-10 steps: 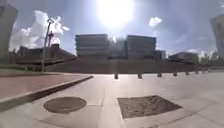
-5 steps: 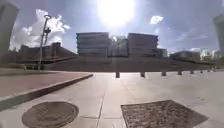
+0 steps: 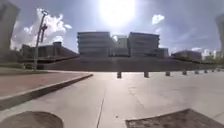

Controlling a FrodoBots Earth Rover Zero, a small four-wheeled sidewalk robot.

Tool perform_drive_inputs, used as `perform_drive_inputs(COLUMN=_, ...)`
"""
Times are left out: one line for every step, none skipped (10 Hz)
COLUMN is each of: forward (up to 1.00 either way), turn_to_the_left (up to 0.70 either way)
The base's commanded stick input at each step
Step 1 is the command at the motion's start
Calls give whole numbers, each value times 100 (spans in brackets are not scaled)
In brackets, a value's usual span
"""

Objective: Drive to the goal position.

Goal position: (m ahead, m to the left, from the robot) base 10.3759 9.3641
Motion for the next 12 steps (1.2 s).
perform_drive_inputs(forward=100, turn_to_the_left=1)
perform_drive_inputs(forward=100, turn_to_the_left=1)
perform_drive_inputs(forward=100, turn_to_the_left=1)
perform_drive_inputs(forward=100, turn_to_the_left=1)
perform_drive_inputs(forward=100, turn_to_the_left=1)
perform_drive_inputs(forward=100, turn_to_the_left=1)
perform_drive_inputs(forward=100, turn_to_the_left=1)
perform_drive_inputs(forward=100, turn_to_the_left=1)
perform_drive_inputs(forward=100, turn_to_the_left=1)
perform_drive_inputs(forward=100, turn_to_the_left=1)
perform_drive_inputs(forward=100, turn_to_the_left=1)
perform_drive_inputs(forward=100, turn_to_the_left=1)
